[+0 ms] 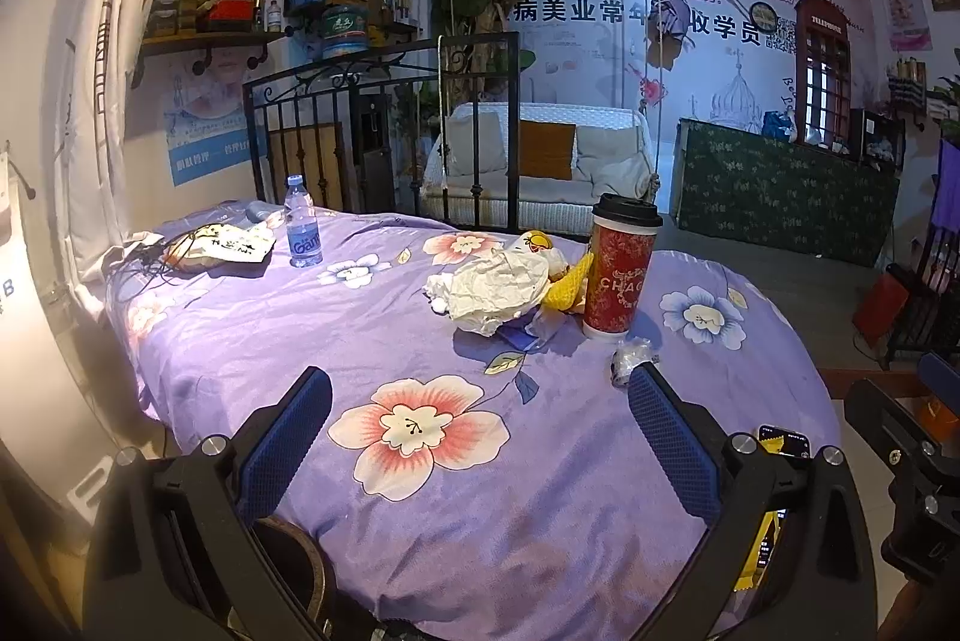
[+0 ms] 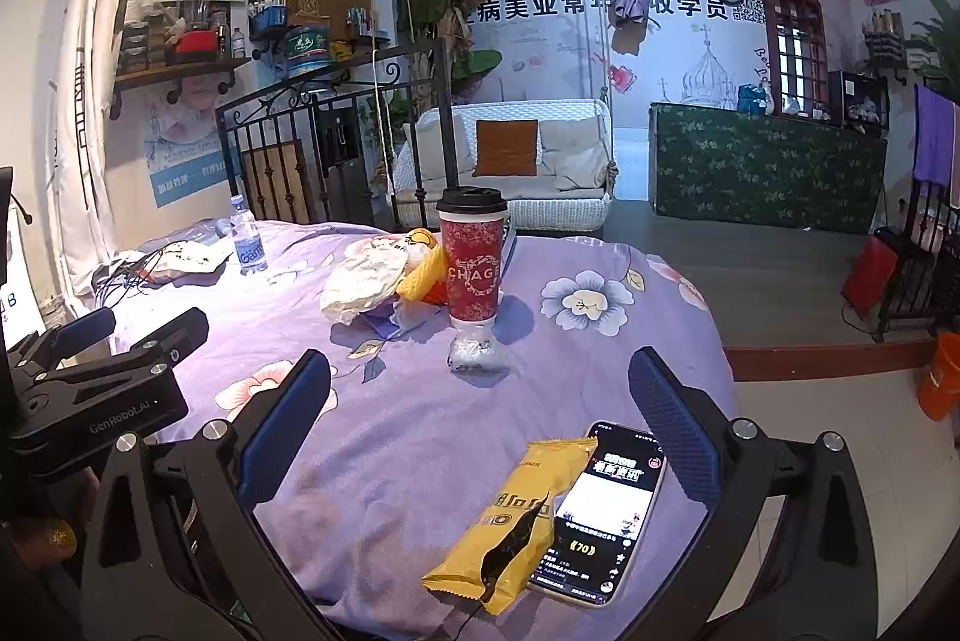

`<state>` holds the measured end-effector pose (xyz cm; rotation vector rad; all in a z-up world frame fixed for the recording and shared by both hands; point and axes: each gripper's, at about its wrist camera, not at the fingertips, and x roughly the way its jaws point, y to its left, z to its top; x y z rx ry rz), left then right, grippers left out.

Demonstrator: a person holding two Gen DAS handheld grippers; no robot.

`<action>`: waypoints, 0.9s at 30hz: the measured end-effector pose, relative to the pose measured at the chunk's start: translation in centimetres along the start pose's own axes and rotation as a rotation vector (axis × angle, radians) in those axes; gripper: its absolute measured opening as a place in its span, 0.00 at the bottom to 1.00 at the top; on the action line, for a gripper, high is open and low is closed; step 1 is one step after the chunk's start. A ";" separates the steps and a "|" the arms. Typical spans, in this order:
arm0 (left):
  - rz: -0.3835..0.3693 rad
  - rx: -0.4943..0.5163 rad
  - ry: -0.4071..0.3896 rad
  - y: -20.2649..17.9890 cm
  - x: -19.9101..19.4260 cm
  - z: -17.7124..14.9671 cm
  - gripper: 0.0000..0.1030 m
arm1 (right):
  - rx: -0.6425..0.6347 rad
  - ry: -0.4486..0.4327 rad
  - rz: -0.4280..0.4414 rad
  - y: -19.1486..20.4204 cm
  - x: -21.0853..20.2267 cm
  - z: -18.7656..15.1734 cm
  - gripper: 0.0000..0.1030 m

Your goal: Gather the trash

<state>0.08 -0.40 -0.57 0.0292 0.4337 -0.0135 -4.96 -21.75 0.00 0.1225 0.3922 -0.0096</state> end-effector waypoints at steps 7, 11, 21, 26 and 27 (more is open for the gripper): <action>0.000 0.002 0.007 -0.1 0.3 -0.1 0.95 | 0.005 0.004 0.001 0.0 0.3 -0.1 0.95; -0.007 0.001 0.010 0.0 0.4 -0.2 0.95 | 0.007 0.006 0.001 0.0 0.4 -0.1 0.95; -0.009 0.001 0.011 0.0 0.5 -0.3 0.95 | 0.007 0.012 0.003 0.1 0.7 -0.2 0.95; -0.010 0.002 0.014 -0.1 0.6 -0.3 0.95 | 0.007 0.014 0.003 0.2 0.7 -0.2 0.95; -0.010 0.002 0.015 -0.1 0.6 -0.3 0.95 | 0.006 0.015 0.003 0.2 0.7 -0.2 0.95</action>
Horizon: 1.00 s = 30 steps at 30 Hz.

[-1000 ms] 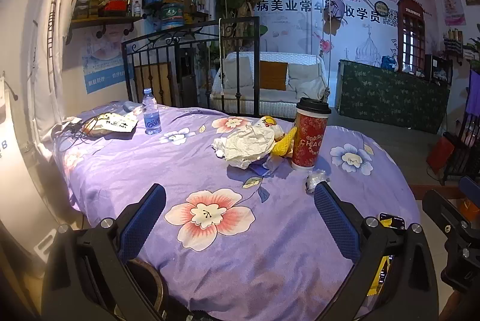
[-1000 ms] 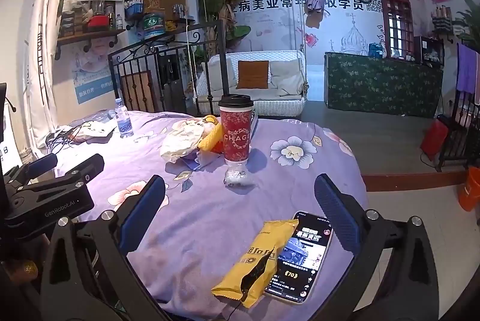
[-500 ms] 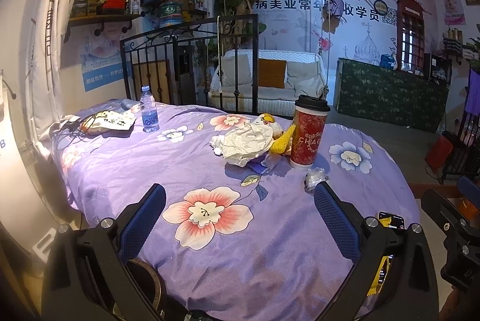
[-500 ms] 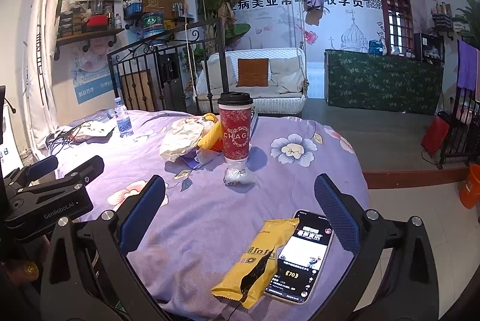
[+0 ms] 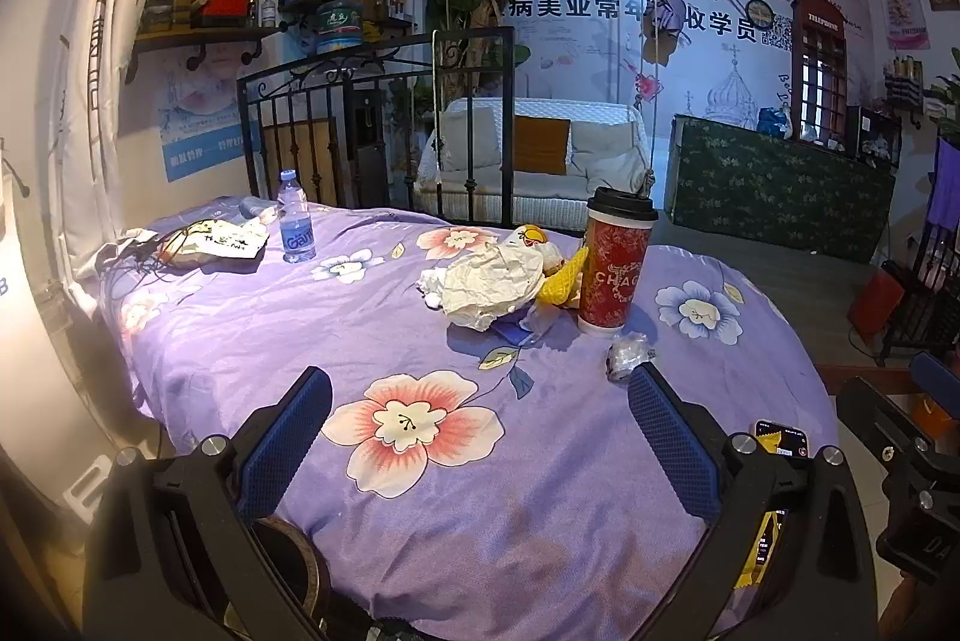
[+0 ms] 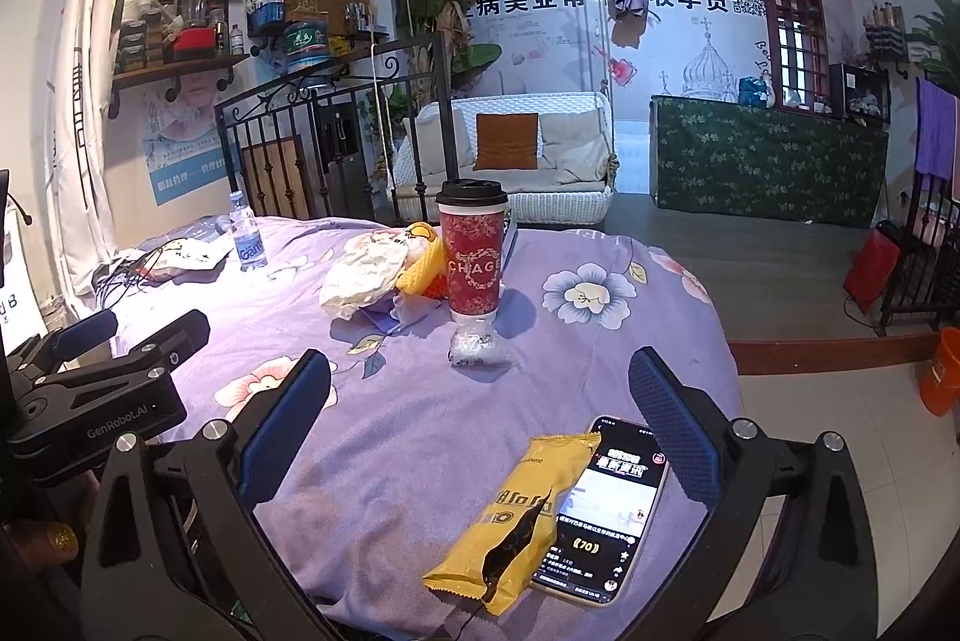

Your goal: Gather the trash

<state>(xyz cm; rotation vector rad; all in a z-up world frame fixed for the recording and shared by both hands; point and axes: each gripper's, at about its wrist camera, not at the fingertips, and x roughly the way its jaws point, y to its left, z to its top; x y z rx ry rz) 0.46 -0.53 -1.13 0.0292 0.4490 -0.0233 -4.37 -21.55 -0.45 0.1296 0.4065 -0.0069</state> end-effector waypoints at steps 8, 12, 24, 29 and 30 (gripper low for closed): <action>-0.002 0.000 0.005 -0.1 0.1 -0.3 0.95 | -0.003 0.006 0.001 0.1 0.2 -0.2 0.96; -0.005 0.000 0.005 -0.1 0.0 -0.2 0.95 | -0.003 0.005 0.001 0.1 0.2 -0.2 0.95; -0.005 0.000 0.006 0.0 0.0 -0.2 0.95 | -0.004 0.005 0.006 0.2 0.1 -0.1 0.95; -0.008 -0.001 0.011 0.0 0.2 -0.1 0.95 | -0.004 0.007 0.007 0.2 0.1 -0.1 0.95; -0.008 -0.001 0.011 0.0 0.2 -0.1 0.95 | -0.004 0.007 0.008 0.2 0.1 -0.1 0.95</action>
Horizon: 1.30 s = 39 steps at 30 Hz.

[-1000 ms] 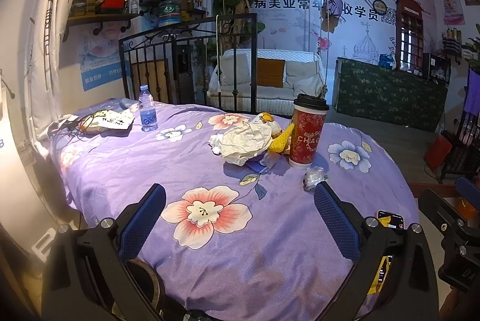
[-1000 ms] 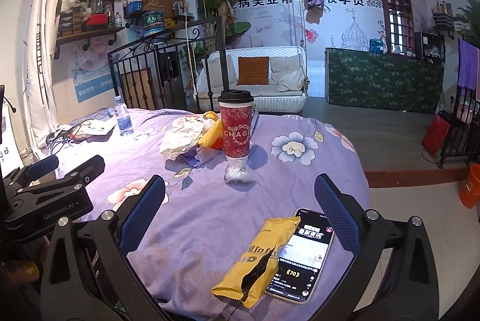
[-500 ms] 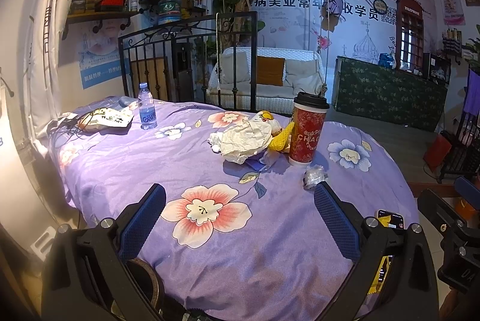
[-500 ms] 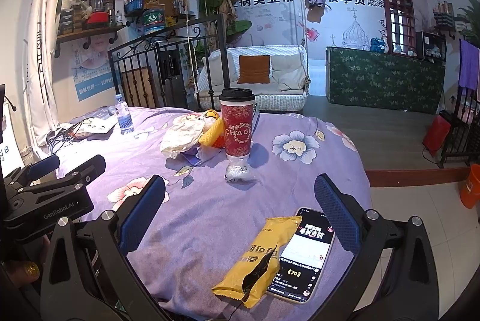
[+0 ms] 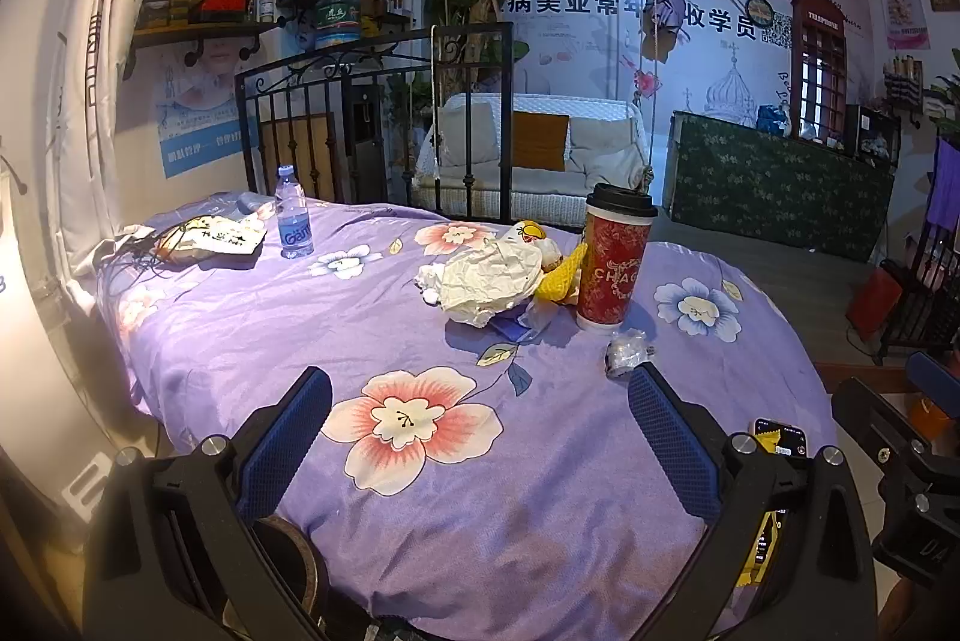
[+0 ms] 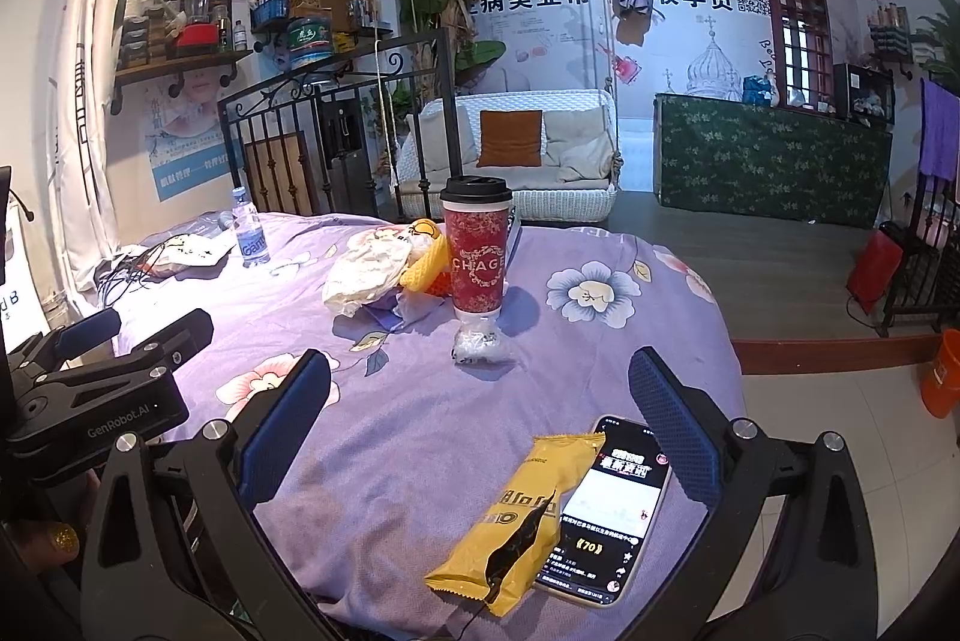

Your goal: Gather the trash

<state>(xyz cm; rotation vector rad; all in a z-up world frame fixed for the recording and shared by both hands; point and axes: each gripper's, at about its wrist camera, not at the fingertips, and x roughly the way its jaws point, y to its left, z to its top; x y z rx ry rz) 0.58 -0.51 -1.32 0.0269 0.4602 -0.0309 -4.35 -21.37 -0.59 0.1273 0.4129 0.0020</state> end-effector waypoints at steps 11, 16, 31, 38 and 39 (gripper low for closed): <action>0.001 0.001 0.003 -0.1 0.1 -0.1 0.95 | -0.003 0.008 0.002 0.2 0.1 0.0 0.95; -0.006 0.002 0.015 0.0 0.3 -0.2 0.95 | -0.007 0.016 0.004 0.2 0.3 0.0 0.95; -0.128 0.014 0.297 2.7 8.1 -3.3 0.94 | -0.047 0.397 0.185 -0.8 10.4 -2.1 0.95; -0.212 -0.011 0.416 4.7 13.8 -1.5 0.94 | -0.110 0.577 0.260 -0.4 17.7 -1.4 0.95; -0.220 -0.011 0.421 4.9 14.7 -0.9 0.94 | -0.112 0.593 0.268 -0.3 18.7 -1.1 0.95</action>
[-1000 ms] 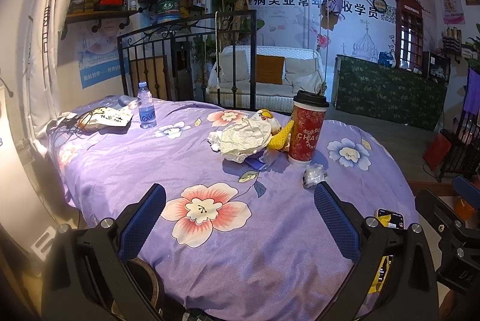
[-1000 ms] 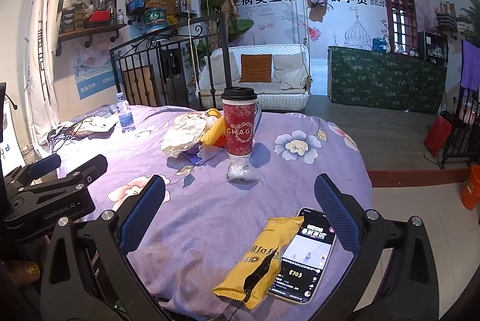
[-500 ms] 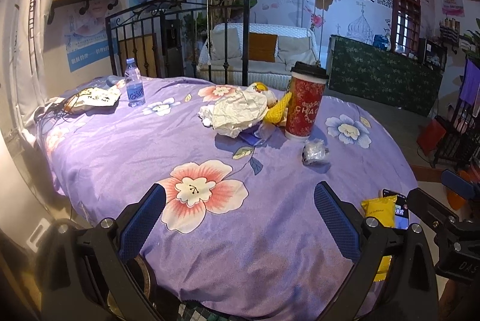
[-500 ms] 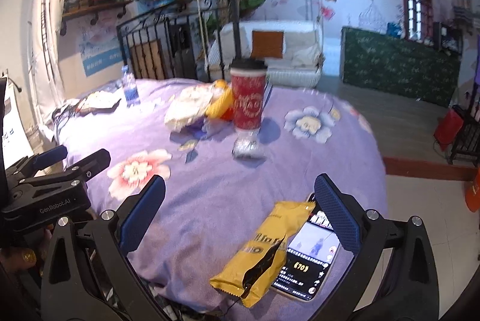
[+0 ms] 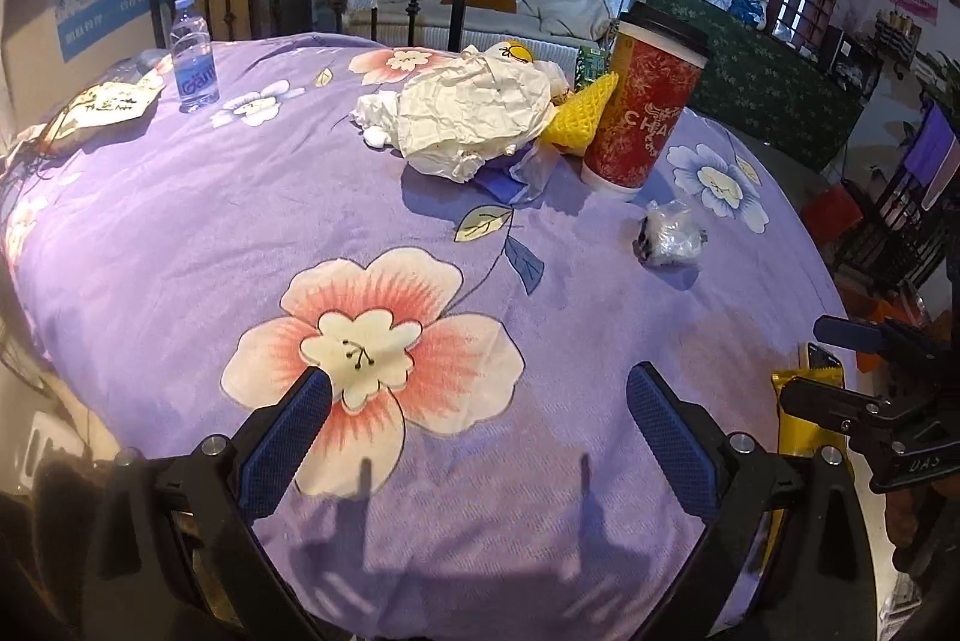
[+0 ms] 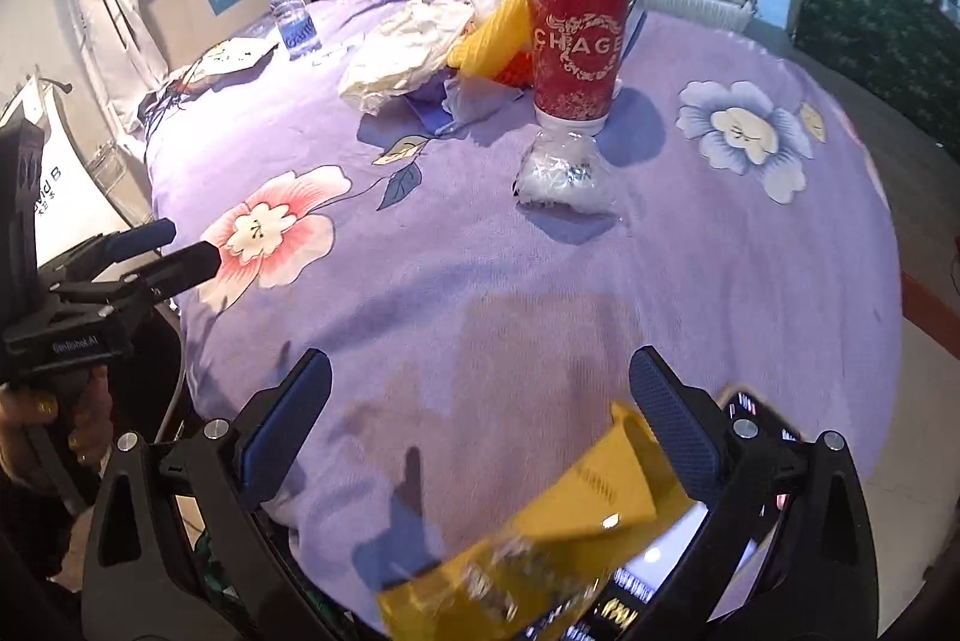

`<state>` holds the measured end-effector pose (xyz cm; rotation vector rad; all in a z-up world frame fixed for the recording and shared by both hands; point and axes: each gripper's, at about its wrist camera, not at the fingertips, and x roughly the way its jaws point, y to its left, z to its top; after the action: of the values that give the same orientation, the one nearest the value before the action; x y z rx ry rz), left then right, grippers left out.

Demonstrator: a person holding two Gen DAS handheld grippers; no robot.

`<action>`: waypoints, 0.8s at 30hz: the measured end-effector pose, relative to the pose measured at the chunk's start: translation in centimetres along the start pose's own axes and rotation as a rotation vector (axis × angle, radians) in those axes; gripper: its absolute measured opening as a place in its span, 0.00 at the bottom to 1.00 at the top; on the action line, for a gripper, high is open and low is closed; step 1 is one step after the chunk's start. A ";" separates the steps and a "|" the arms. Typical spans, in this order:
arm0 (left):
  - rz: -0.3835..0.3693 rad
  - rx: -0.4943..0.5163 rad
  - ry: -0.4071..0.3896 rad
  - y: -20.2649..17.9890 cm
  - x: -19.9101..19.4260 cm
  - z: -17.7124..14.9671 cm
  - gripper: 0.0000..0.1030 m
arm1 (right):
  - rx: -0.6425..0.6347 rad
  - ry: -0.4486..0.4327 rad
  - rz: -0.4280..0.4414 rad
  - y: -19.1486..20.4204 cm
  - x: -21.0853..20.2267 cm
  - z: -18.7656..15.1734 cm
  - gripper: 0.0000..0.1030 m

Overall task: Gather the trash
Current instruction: 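Reach the right tool to the clear plastic bag and grasp it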

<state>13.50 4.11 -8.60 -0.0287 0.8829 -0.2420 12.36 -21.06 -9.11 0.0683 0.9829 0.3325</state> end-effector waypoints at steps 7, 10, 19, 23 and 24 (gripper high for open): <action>-0.062 -0.018 0.007 2.1 4.1 6.5 0.86 | -0.055 0.076 -0.025 -1.8 5.6 6.6 0.80; -0.076 -0.025 0.011 2.8 5.9 8.5 0.80 | -0.043 0.107 -0.026 -3.0 8.3 8.7 0.69; -0.203 -0.151 0.043 6.7 10.1 11.7 0.80 | -0.011 0.101 -0.015 -4.7 9.4 9.6 0.42; -0.277 -0.195 0.053 7.6 11.8 12.3 0.80 | 0.003 0.075 0.002 -5.1 7.8 9.1 0.41; -0.296 -0.206 0.058 7.7 12.2 12.4 0.80 | -0.001 0.068 0.000 -5.0 7.4 9.0 0.41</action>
<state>31.98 7.94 -10.93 -0.3470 0.9582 -0.4285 24.75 -22.69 -11.09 0.0565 1.0503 0.3371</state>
